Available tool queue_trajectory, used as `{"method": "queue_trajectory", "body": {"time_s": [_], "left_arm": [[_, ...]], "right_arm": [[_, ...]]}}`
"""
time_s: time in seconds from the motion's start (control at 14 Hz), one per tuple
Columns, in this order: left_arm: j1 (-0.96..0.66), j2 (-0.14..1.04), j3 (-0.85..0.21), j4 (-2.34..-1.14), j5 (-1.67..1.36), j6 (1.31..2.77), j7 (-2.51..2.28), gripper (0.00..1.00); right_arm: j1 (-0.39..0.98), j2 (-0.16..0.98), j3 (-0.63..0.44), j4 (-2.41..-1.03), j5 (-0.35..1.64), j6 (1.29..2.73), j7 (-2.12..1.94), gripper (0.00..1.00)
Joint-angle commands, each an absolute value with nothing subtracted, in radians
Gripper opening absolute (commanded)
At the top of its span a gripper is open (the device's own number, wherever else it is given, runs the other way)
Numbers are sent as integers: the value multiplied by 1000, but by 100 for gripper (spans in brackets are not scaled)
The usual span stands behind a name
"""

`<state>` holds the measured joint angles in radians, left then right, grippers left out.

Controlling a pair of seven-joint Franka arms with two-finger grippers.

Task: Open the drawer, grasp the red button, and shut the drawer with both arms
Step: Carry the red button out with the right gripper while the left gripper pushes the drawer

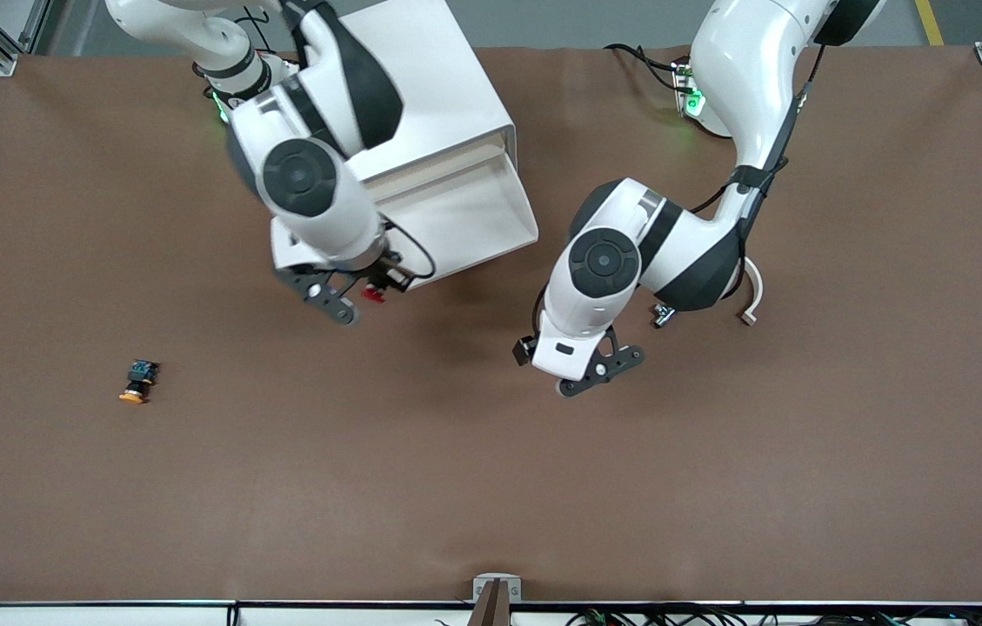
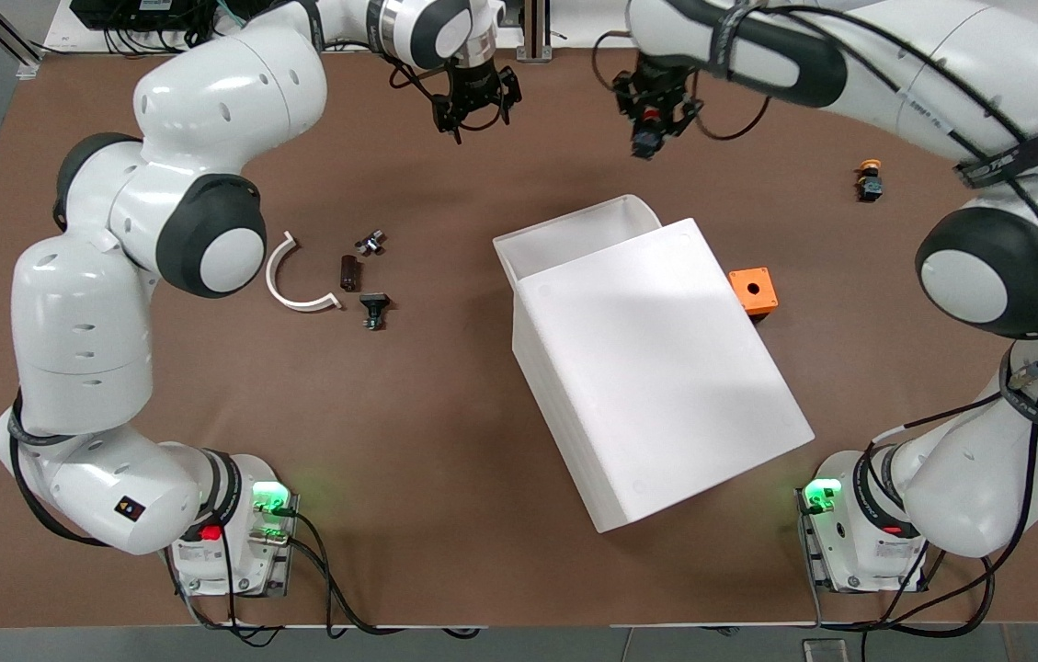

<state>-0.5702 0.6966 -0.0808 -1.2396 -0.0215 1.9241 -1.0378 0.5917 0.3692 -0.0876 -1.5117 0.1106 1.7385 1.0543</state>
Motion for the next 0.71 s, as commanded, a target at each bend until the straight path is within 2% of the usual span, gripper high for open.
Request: {"method": "queue_trajectory", "body": {"time_s": [0.0, 0.29, 0.64], "left_arm": [[-626, 699, -77, -1253, 0, 1934, -1045, 100], [-682, 715, -78, -1255, -3, 1934, -1046, 100], [-747, 718, -78, -1278, -15, 1934, -1123, 100]], "right_arm": [[497, 364, -71, -1557, 52, 1797, 855, 0], [368, 376, -72, -1667, 22, 1966, 609, 0], [230, 459, -72, -1701, 8, 2112, 414, 0]]}}
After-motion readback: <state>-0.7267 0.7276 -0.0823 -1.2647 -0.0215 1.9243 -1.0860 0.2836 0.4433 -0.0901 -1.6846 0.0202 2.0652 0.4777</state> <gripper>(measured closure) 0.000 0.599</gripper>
